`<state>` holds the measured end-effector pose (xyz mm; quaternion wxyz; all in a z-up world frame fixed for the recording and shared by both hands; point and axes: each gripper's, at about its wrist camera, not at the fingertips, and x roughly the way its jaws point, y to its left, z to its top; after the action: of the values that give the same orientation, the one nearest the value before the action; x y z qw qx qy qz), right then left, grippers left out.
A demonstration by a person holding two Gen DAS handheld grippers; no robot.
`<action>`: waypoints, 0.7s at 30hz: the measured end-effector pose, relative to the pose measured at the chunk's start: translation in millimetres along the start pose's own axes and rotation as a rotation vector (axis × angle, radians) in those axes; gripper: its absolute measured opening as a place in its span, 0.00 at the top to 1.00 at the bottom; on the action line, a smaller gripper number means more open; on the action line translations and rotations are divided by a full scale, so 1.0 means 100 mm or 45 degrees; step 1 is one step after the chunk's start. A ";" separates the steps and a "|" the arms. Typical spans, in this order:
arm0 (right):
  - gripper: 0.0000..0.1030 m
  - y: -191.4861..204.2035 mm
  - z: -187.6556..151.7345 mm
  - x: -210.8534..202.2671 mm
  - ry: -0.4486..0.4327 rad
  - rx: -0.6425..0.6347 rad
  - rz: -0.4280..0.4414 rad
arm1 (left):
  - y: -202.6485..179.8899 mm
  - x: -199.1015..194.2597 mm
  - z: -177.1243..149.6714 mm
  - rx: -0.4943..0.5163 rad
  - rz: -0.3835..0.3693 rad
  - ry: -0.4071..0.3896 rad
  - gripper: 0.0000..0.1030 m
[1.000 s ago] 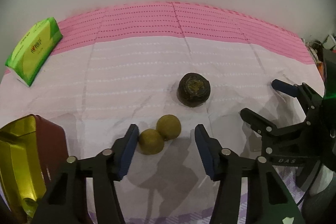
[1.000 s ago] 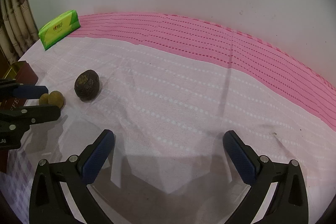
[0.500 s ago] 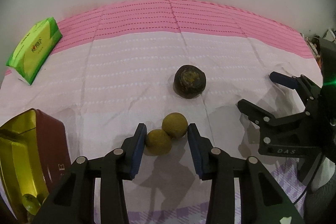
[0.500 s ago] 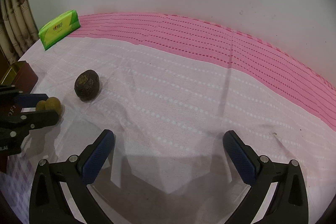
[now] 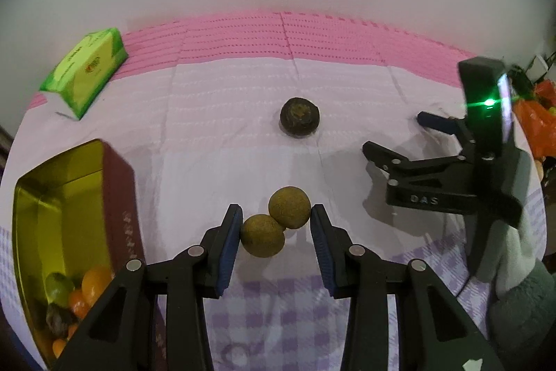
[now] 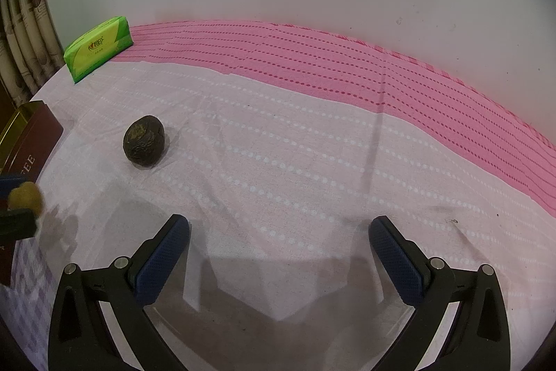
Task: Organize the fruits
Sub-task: 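Carry the two small brown fruits into the gold tin and open the left gripper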
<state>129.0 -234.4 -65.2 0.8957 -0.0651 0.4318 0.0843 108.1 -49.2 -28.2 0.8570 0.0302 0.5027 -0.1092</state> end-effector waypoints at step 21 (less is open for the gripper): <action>0.00 0.00 0.01 0.00 0.001 0.001 0.000 | 0.81 -0.77 -0.30 -0.239 0.163 -0.138 0.64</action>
<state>129.4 -234.3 -64.4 0.8954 -0.0649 0.4323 0.0842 63.7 46.4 19.6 0.8872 -0.0241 0.4607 -0.0081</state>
